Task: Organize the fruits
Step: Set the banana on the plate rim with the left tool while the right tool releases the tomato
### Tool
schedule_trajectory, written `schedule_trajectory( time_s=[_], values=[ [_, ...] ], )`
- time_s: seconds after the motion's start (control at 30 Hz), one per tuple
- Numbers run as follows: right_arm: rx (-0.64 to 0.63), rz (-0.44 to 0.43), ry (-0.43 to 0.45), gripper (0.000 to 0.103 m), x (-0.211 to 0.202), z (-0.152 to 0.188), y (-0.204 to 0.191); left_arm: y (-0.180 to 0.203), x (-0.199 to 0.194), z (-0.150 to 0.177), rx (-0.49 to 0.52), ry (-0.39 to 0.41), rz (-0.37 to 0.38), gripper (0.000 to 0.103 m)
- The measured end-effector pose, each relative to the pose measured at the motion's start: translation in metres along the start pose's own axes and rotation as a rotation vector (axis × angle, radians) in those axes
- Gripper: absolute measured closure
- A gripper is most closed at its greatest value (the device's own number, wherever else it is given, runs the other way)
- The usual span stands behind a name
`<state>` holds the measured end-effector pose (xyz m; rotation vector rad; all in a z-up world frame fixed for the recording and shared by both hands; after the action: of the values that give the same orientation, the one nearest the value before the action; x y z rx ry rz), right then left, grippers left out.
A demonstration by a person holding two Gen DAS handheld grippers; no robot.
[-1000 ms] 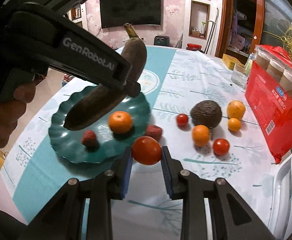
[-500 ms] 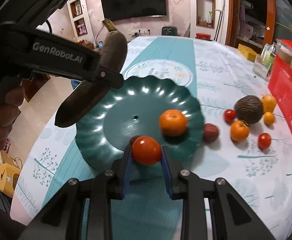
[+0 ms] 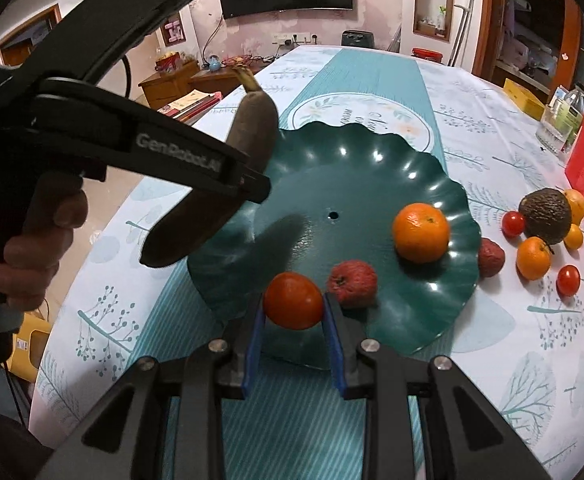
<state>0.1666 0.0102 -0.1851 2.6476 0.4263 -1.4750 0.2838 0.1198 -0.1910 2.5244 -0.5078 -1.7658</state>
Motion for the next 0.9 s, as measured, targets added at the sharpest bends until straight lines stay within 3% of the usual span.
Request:
schedule_trajectory(
  time_s=[0.07, 0.17, 0.53, 0.9],
  values=[
    [0.001, -0.009, -0.006, 0.073, 0.0, 0.0, -0.001, 0.002, -0.006, -0.002, -0.004, 0.02, 0.017, 0.054],
    [0.001, 0.002, 0.004, 0.069, -0.004, -0.001, 0.001, 0.005, -0.015, -0.004, -0.007, 0.042, 0.024, 0.043],
    [0.076, 0.061, 0.048, 0.053, -0.035, 0.009, 0.035, 0.039, -0.035, 0.01, -0.004, 0.046, 0.033, 0.032],
    [0.23, 0.16, 0.067, 0.043, -0.074, 0.047, 0.125, 0.114, -0.038, 0.041, 0.036, 0.023, 0.042, 0.029]
  ],
)
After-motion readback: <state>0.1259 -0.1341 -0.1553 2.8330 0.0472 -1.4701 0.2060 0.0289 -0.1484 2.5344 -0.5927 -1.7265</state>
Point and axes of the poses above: each gripper's, at about its wrist camera, not at the fingertips, and x roughly the way its jaws point, y to its right, z to its underside, the point moved 1 cm from there along x, roughly the way its jaws point
